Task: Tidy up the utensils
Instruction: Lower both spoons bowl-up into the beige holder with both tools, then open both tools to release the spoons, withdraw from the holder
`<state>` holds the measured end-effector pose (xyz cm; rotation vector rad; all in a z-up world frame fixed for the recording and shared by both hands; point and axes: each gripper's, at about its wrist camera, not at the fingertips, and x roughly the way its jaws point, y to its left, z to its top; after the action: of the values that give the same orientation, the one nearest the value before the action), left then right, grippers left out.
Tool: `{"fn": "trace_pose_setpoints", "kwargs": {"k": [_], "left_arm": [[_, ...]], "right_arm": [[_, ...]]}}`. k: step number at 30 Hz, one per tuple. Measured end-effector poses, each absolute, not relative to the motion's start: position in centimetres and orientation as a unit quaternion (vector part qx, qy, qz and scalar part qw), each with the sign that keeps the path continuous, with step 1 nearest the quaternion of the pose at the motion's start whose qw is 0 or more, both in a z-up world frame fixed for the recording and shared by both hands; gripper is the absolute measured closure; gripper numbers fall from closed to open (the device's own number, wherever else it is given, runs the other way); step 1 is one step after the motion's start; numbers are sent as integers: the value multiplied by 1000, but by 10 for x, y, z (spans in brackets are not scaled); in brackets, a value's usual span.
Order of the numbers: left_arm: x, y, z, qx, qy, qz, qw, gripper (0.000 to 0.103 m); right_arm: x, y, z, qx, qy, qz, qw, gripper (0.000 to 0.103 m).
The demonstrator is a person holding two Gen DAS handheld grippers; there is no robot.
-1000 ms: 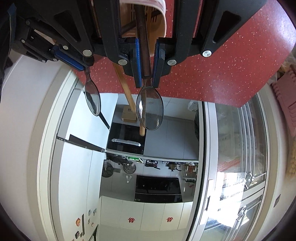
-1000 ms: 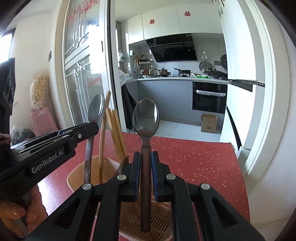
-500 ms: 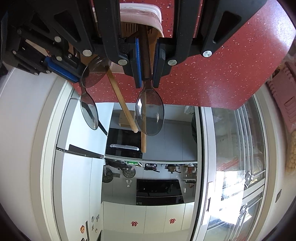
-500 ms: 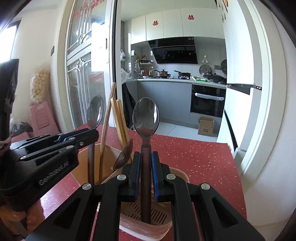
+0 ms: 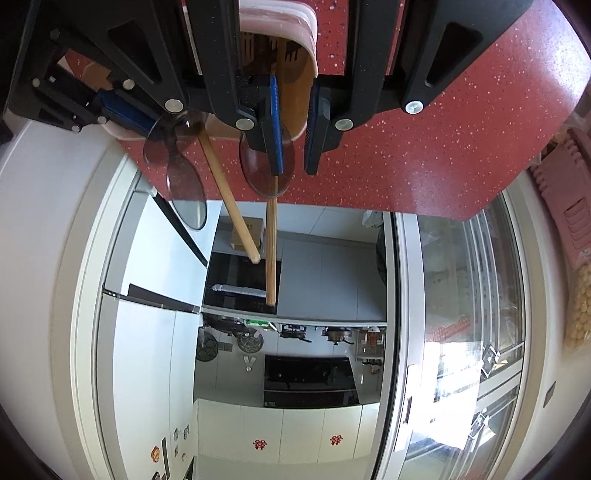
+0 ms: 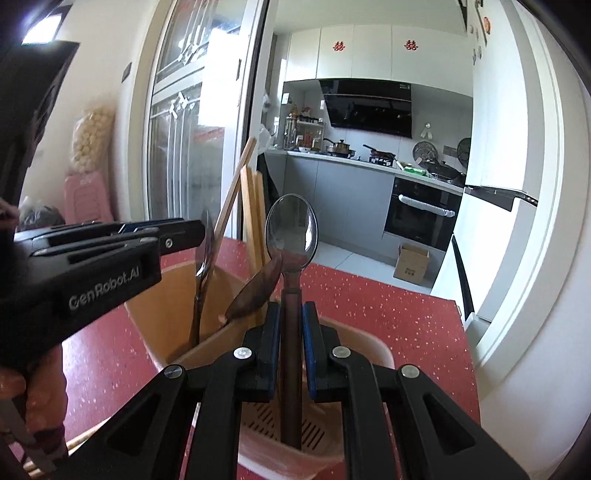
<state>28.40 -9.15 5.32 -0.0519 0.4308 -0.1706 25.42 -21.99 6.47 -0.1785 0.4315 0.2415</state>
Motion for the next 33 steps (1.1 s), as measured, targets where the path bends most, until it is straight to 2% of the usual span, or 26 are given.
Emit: {"fn": "trace_pose_setpoints", "kwargs": {"k": [2,4,5,6,13,15,19,21,33], "left_arm": [[280,-91,54,-21,214,-83,973,62],[277,-89,58,-21,214,-82,973,62],[275,-88,61,-21,213,-82,973,62],[273,-87,62,-20,214,-82,973,62],[256,-78,71,-13,243,-81,967,62],[249,-74,71,-13,258,-82,963,62],[235,-68,65,-15,294,-87,952,62],[224,-64,61,-10,307,-89,947,62],[152,-28,6,-15,380,-78,921,62]], "right_arm": [[253,-221,67,-86,217,121,965,85],[253,-225,69,-75,228,123,963,73],[253,-227,70,-70,230,121,963,64],[252,-229,72,-64,232,121,963,60],[242,-244,86,-18,241,111,964,49],[234,-249,94,-2,243,110,964,38],[215,-254,102,17,247,103,963,30],[204,-256,104,32,262,106,959,23],[145,-257,58,98,377,109,914,22]]}}
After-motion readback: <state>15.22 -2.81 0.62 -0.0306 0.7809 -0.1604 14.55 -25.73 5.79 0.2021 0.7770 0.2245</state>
